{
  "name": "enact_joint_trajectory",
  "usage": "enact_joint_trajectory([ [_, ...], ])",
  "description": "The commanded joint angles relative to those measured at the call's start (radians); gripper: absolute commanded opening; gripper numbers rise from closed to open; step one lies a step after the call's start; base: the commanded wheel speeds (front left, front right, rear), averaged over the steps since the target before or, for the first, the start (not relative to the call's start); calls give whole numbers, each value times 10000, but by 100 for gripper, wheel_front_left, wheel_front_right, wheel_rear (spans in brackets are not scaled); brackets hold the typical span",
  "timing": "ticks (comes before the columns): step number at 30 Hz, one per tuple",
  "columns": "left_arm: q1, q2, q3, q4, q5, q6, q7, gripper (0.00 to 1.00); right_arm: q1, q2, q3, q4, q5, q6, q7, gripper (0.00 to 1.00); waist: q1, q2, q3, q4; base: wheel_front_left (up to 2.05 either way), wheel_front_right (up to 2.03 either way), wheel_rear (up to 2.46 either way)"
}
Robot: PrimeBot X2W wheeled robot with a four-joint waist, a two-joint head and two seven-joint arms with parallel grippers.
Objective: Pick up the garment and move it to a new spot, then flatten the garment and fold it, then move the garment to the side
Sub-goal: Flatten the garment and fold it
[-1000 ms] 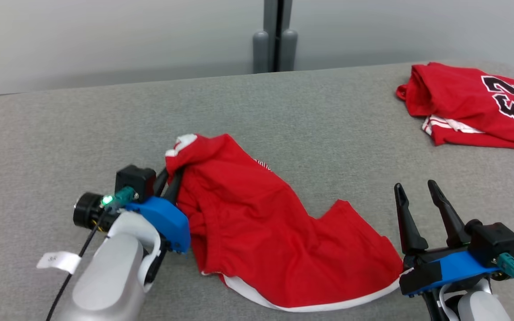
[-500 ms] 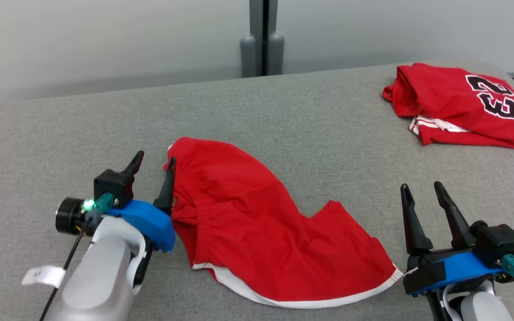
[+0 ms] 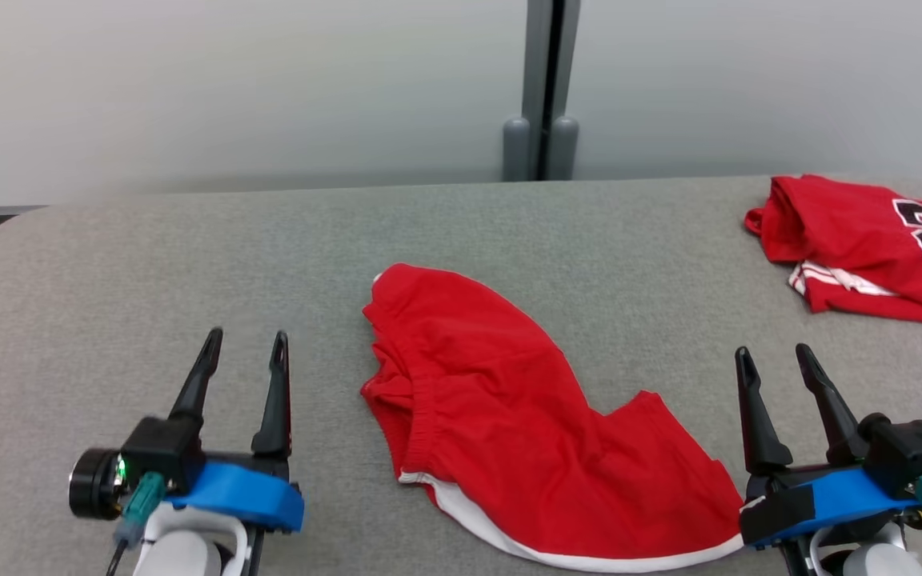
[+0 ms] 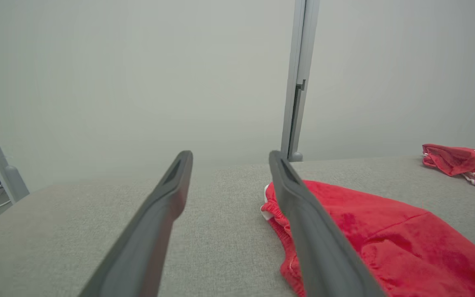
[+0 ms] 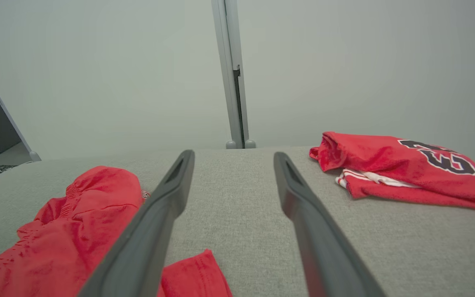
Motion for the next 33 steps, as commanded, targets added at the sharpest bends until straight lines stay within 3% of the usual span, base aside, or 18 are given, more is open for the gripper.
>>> enact_joint_trajectory([
  [1, 406, -77, 185, -343, 129, 96, -38, 100, 181, -17, -47, -120, -34, 1, 66, 100, 0, 0, -81, 132, 0, 0, 0],
  [14, 1879, 7, 1413, -1217, 447, 101, -38, 100, 1241, -18, -311, -861, -102, 1, 482, 100, 0, 0, -652, 621, 0, 0, 0],
  [33, 1732, -20, 1357, -872, 764, -157, -37, 100, 2189, -18, -394, -1629, -174, 1, 1074, 100, 0, 0, -655, 349, 0, 0, 0],
])
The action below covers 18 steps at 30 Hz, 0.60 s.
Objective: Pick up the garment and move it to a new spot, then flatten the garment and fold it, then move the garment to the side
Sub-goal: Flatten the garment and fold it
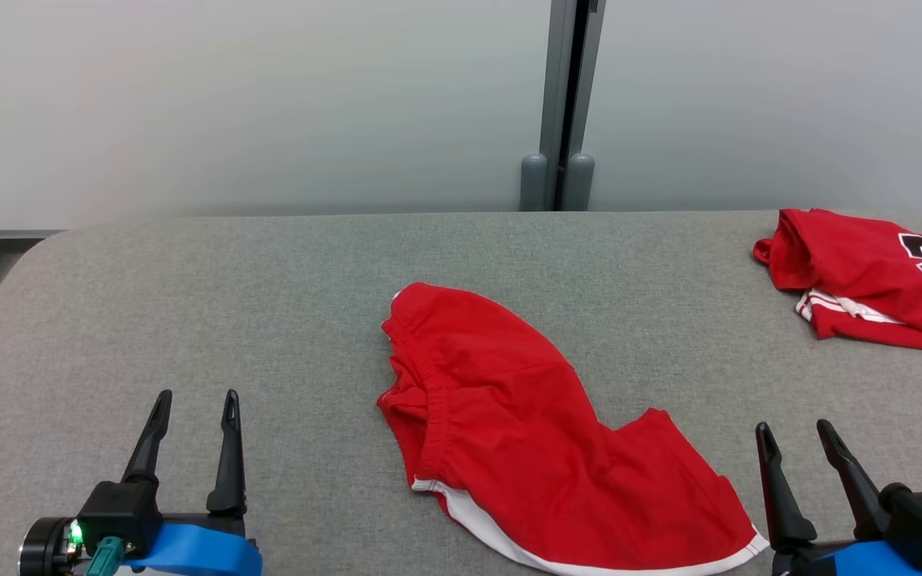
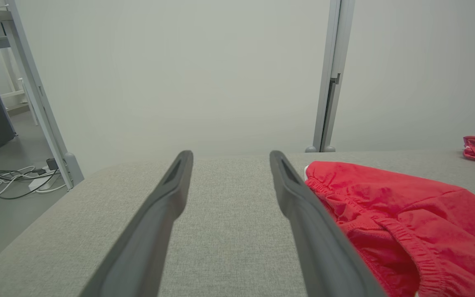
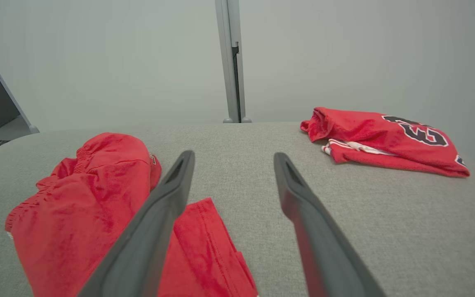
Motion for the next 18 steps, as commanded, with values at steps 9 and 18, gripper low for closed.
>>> enact_joint_trajectory([
  [9, -114, -92, -46, 33, 23, -112, -34, 100, 91, -18, -16, 131, 110, 1, 135, 100, 1, -1, 37, -8, 0, 0, 0],
  [18, -387, -573, -1108, 853, 71, -564, -29, 100, -87, -18, -368, 1514, 94, 3, 62, 100, 1, -1, 368, -102, 0, 0, 0],
])
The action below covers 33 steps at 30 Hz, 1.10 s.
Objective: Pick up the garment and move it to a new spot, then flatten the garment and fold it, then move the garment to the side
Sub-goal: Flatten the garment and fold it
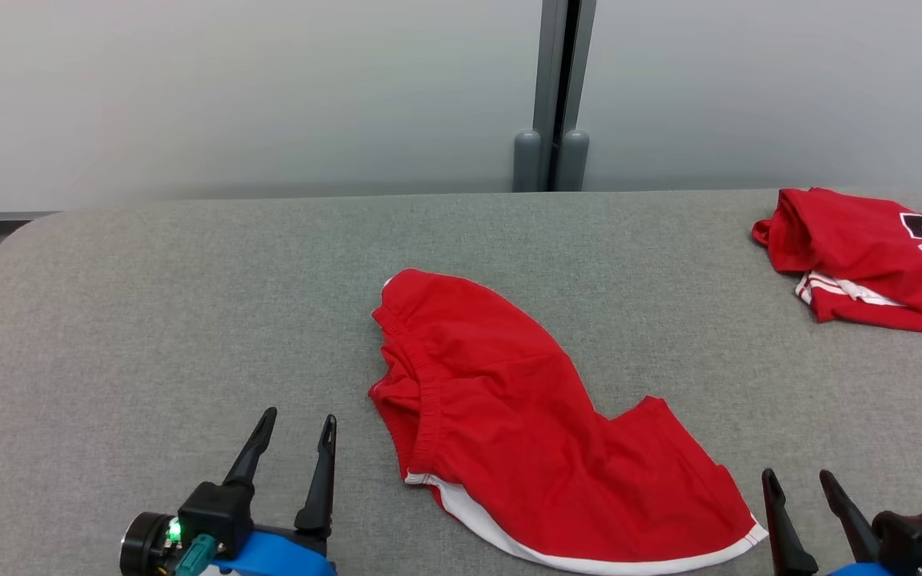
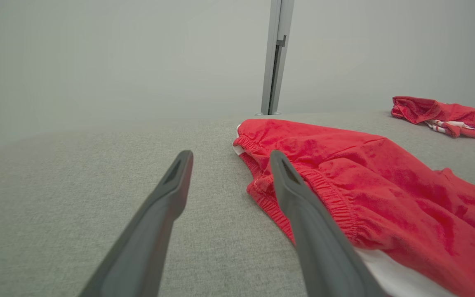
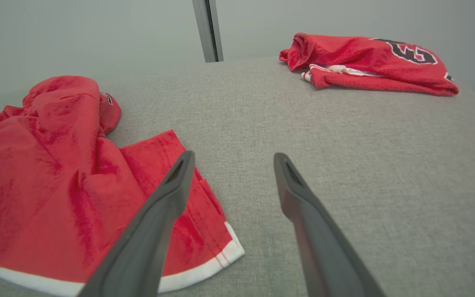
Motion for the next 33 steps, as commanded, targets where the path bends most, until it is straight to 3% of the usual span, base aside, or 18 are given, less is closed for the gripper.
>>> enact_joint_trajectory([
  [1, -272, -25, -117, 140, 26, -69, -25, 100, -83, -16, -55, 228, 13, 3, -104, 100, 1, 0, 82, -14, 0, 0, 0],
  [15, -770, 282, -2021, 1737, 31, -367, -24, 100, -704, -15, 426, 2564, 197, 5, -863, 100, 1, 0, 717, -340, 0, 0, 0],
  [22, -1301, 571, -3377, 2356, -467, -356, -24, 100, -1150, -16, 941, 3425, 388, 5, -1170, 100, 1, 0, 844, -512, 0, 0, 0],
  [32, -2197, 551, -4612, 3534, -1034, -359, -24, 100, -1566, 31, 1778, 4384, 681, 16, -1304, 100, 1, 0, 866, -658, 0, 0, 0],
  [33, -2315, 551, -4752, 3645, -1077, -359, -24, 100, -1576, 31, 1855, 4422, 746, 16, -1331, 60, 1, 0, 867, -666, 0, 0, 0],
])
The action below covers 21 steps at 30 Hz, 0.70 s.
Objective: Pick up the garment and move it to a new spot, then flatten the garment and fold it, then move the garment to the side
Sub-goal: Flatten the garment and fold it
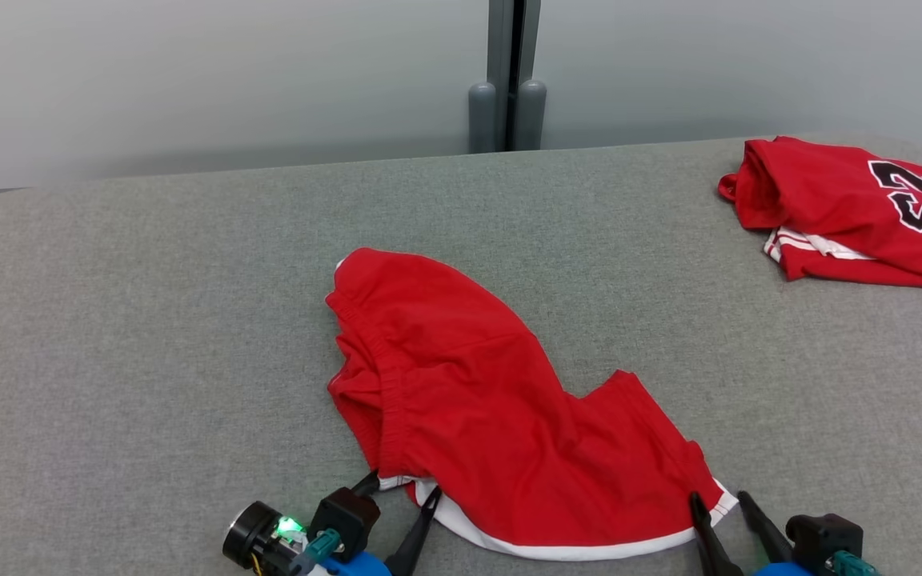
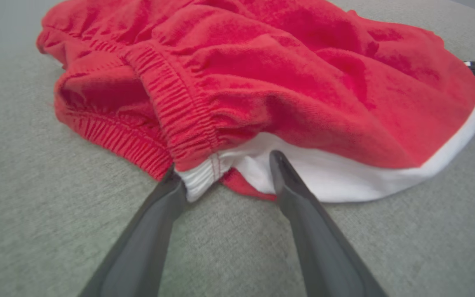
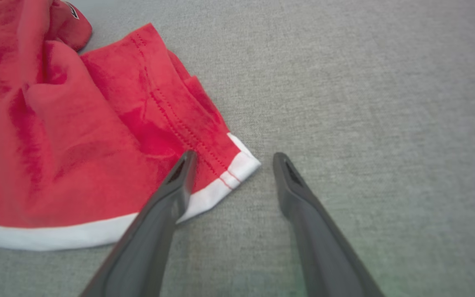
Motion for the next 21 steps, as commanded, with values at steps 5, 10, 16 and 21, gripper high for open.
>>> enact_joint_trajectory([
  [5, -438, -35, -355, 237, -295, -14, -24, 0, 78, 80, 450, 236, 257, 26, -70, 0, 0, 0, -60, -29, 0, 0, 0],
  [10, -29, 151, -64, -421, -547, -13, -22, 0, 182, 65, 483, -276, 294, 25, -206, 0, 0, 0, -186, -16, 0, 0, 0],
  [16, 255, 568, 274, -1896, -418, -13, -24, 0, 155, 46, 422, -1598, 595, 18, -120, 0, 0, 0, -119, 61, 0, 0, 0],
  [21, -280, 843, 406, -3109, -435, -14, -25, 0, -553, 43, 90, -2871, 459, 18, 309, 0, 0, 0, 107, 56, 0, 0, 0],
])
